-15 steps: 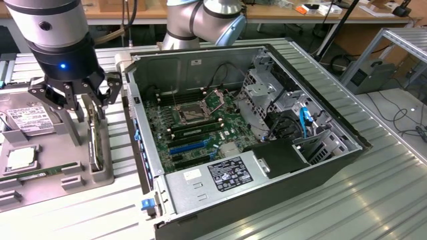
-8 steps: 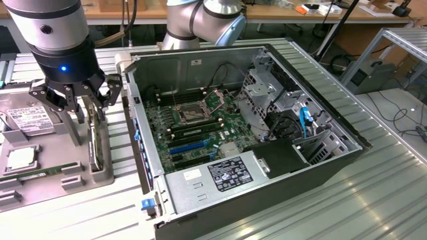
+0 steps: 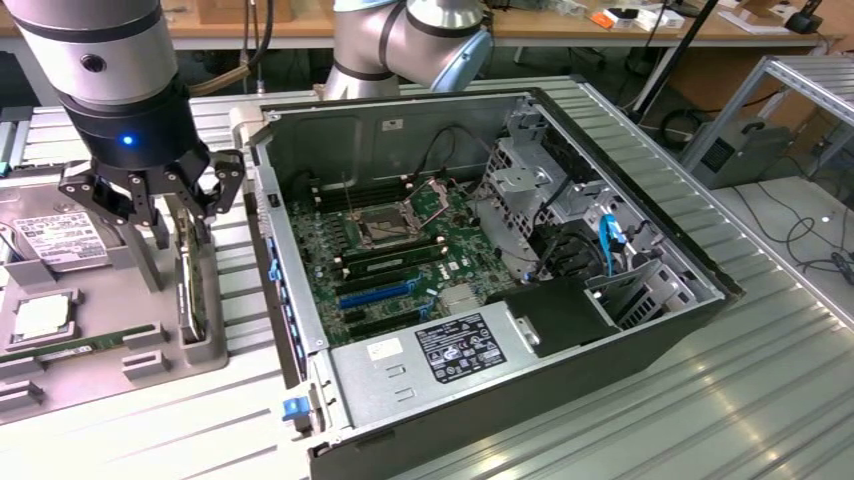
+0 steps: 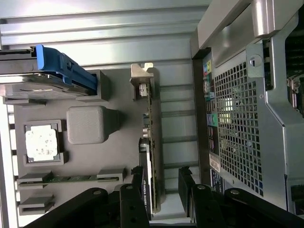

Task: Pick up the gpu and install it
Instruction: 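Pick up the gpu and move the gpu toward the slot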

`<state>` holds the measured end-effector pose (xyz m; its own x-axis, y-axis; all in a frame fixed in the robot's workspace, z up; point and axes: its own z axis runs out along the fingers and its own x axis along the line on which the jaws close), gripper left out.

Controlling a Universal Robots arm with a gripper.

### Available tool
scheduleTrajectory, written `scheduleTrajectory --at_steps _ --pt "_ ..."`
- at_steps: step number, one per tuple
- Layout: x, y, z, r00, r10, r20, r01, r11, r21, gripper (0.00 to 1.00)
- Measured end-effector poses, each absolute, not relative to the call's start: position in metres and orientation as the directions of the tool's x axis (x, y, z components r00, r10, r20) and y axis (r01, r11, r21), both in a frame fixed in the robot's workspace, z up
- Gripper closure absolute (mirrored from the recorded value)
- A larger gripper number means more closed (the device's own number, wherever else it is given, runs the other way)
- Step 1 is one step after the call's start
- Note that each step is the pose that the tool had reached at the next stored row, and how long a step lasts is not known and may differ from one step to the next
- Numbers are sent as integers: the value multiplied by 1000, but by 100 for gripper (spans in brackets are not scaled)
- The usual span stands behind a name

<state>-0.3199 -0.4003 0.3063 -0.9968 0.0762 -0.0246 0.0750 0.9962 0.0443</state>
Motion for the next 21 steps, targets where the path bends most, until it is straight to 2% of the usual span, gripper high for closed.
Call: scheduleTrajectory --at_steps 21 --pt "-323 -400 296 -997 76 -25 75 996 44 57"
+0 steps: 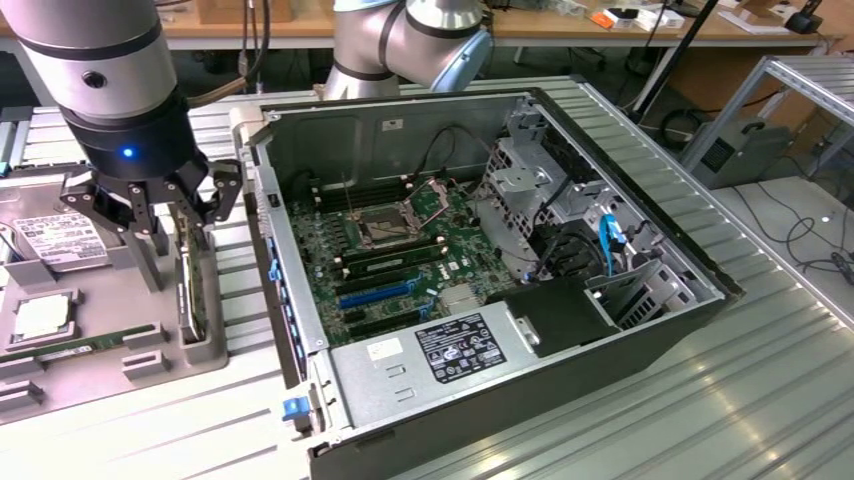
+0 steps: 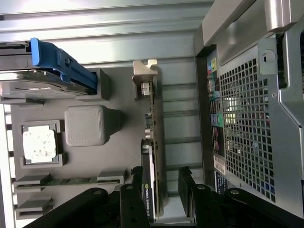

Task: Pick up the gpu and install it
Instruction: 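Pick up the gpu and move the gpu toward the slot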

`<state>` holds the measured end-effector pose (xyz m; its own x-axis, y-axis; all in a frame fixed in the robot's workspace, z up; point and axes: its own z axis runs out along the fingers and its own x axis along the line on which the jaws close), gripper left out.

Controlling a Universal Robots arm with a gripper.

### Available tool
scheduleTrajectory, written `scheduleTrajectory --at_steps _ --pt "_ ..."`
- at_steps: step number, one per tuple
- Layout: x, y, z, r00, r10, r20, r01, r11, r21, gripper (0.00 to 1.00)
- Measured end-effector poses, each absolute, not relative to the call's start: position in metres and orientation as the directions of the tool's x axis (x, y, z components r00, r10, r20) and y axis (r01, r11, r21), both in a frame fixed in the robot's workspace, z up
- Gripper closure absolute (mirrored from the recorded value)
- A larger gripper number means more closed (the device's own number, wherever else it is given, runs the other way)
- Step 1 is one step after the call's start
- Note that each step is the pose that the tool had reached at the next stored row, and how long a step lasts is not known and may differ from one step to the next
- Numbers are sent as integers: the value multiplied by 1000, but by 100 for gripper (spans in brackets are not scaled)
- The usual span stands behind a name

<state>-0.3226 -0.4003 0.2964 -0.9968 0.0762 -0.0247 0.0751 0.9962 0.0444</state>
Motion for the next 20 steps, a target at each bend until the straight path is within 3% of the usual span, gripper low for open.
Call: scheduleTrajectory --at_steps 20 --pt "-328 -402 283 -997 76 -25 75 996 44 57"
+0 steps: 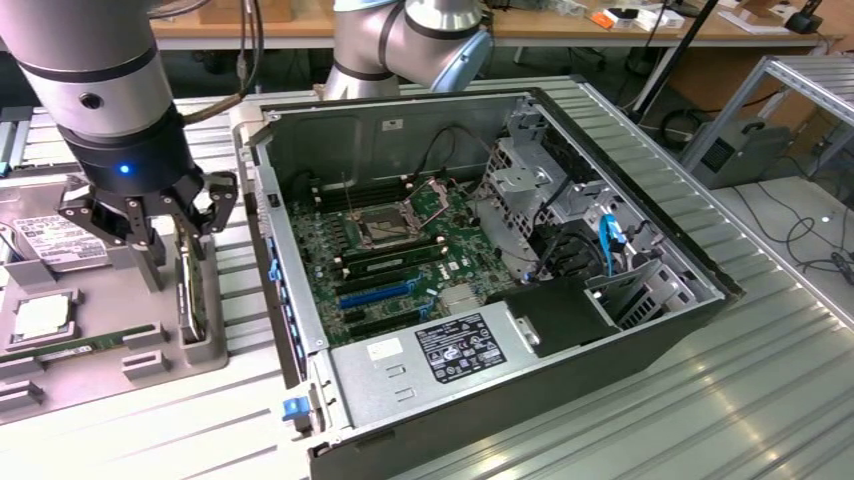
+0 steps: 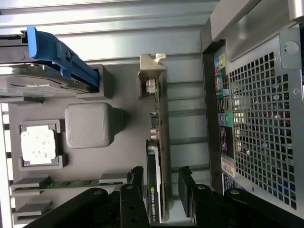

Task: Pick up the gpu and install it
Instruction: 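Pick up the gpu and move the gpu toward the slot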

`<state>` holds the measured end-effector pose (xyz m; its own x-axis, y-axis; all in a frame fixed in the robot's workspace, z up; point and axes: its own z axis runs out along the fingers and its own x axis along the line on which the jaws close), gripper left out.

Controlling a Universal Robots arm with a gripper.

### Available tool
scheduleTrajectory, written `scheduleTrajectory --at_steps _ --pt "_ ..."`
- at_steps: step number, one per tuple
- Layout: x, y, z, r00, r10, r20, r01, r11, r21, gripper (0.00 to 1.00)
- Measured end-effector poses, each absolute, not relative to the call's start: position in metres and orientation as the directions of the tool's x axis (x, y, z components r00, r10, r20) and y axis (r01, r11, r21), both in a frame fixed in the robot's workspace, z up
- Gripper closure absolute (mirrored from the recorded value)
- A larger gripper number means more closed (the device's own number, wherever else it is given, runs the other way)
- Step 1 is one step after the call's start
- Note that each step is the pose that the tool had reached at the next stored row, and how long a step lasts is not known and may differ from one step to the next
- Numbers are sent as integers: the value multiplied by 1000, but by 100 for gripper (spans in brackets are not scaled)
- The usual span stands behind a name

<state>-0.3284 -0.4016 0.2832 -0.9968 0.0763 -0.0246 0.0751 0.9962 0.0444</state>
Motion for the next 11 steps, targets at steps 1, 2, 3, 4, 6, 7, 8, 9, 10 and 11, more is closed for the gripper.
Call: scheduleTrajectory --at_steps 1,2,3,4,6,7,8,9,10,11 --pt "-328 -402 282 -997 76 -25 75 996 44 57" --pt "-328 -402 281 -997 76 -25 75 996 44 57" --pt "-328 -403 279 -997 76 -25 75 996 44 57" --pt "-328 -403 278 -997 76 -25 75 996 44 57" --pt "-328 -404 274 -997 76 -25 75 996 44 57" --pt "-328 -404 272 -997 76 -25 75 996 44 57" --pt "-328 -404 272 -997 76 -25 75 996 44 57" --pt "-328 -404 271 -997 76 -25 75 996 44 57" --pt "-328 -404 270 -997 76 -25 75 996 44 57" --pt "-328 -404 269 -997 76 -25 75 996 44 57"
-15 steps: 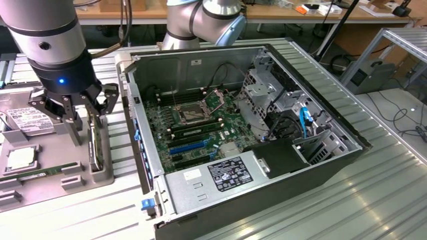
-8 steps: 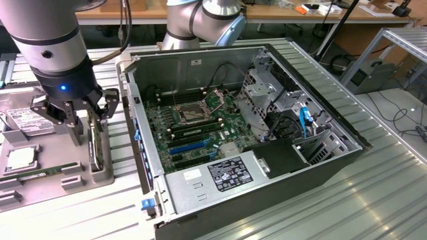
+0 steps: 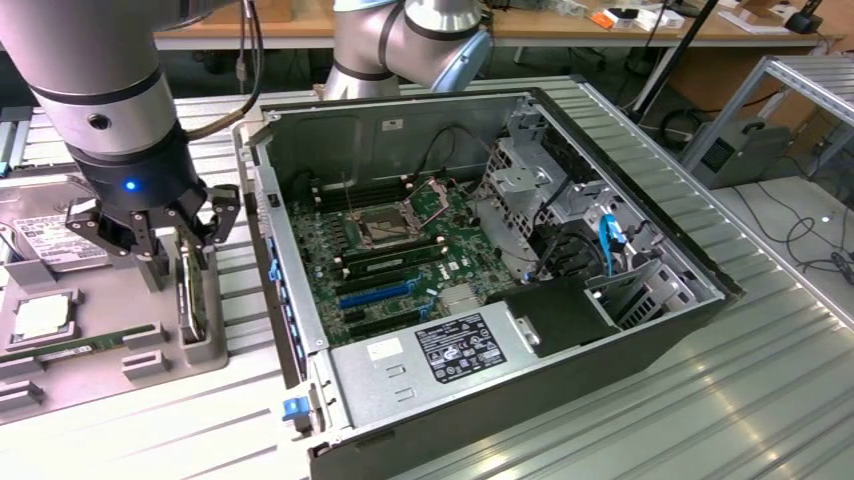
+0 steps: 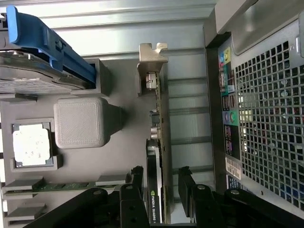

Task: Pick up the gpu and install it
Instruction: 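Pick up the gpu and move the gpu toward the slot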

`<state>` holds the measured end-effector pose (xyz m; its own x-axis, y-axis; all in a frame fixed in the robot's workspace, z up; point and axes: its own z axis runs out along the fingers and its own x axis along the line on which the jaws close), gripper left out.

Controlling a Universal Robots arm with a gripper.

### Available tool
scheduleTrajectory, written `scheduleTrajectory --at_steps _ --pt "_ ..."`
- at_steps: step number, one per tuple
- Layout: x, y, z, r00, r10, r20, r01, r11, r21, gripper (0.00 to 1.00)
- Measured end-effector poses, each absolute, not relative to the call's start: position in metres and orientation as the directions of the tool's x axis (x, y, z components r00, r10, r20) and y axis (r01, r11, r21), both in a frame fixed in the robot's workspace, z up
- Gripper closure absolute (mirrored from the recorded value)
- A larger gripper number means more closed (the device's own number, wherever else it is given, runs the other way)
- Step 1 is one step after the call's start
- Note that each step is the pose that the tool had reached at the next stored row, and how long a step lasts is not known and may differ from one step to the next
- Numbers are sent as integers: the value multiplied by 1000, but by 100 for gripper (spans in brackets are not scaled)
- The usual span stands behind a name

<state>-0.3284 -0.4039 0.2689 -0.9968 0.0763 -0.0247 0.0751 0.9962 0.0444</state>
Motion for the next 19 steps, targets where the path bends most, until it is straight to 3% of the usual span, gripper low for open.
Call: scheduleTrajectory --at_steps 19 --pt "-328 -398 243 -997 76 -25 75 996 44 57"
